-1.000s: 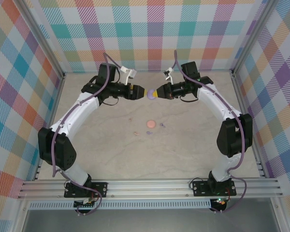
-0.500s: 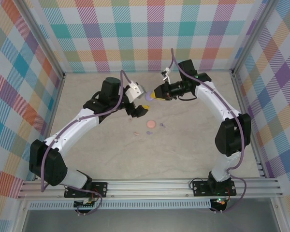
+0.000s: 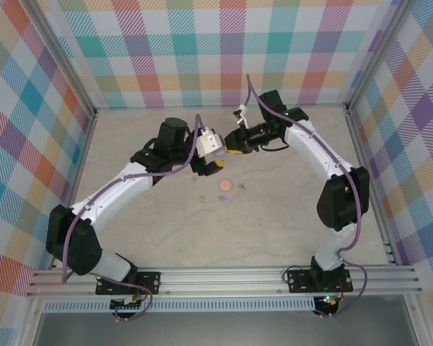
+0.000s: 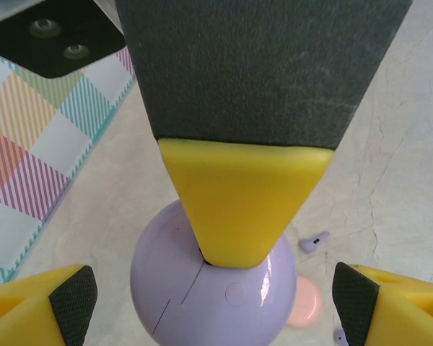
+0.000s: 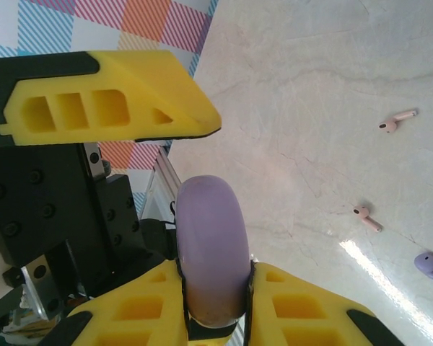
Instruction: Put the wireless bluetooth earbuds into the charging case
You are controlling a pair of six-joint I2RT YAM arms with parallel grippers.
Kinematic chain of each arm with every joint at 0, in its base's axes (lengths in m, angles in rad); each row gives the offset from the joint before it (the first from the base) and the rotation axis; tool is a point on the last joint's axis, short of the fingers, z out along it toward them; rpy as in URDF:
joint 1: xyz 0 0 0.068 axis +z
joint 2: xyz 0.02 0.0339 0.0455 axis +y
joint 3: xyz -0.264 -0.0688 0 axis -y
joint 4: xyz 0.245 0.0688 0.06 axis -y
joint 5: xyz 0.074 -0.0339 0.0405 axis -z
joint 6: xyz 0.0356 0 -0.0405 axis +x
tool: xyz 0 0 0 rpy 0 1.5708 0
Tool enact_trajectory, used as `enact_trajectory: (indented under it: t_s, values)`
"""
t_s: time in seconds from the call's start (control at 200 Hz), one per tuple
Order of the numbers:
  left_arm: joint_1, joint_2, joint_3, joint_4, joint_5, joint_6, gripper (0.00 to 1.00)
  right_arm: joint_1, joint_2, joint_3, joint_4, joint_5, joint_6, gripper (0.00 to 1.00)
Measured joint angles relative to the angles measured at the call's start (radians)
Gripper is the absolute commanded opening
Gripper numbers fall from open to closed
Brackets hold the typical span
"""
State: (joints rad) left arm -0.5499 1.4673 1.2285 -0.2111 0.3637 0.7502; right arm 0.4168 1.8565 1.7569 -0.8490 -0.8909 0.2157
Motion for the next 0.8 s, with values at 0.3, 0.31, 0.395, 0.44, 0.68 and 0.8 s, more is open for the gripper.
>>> enact_trajectory:
  t_s: [0.3,0.31,0.395,0.44,0.68,0.8]
  values:
    - [-0.002,0.013,0.010,0.000,-0.011,0.003,0.78,0.016,0.013,0.018,-0.033,-0.003,-0.022,0.21]
    - [-0.002,0.014,0.011,0.000,-0.011,0.003,0.78,0.016,0.014,0.018,-0.034,-0.003,-0.022,0.21]
    - [-0.003,0.020,0.020,0.000,-0.010,0.003,0.76,0.017,0.017,0.018,-0.040,-0.003,-0.022,0.21]
    - [-0.003,0.022,0.025,-0.004,-0.010,0.003,0.74,0.017,0.017,0.018,-0.042,-0.003,-0.023,0.21]
    - [-0.007,0.032,0.033,-0.029,0.001,0.001,0.59,0.017,0.021,0.021,-0.040,-0.002,-0.034,0.21]
    - [-0.010,0.036,0.037,-0.045,0.005,0.001,0.54,0.017,0.027,0.022,-0.043,-0.002,-0.037,0.21]
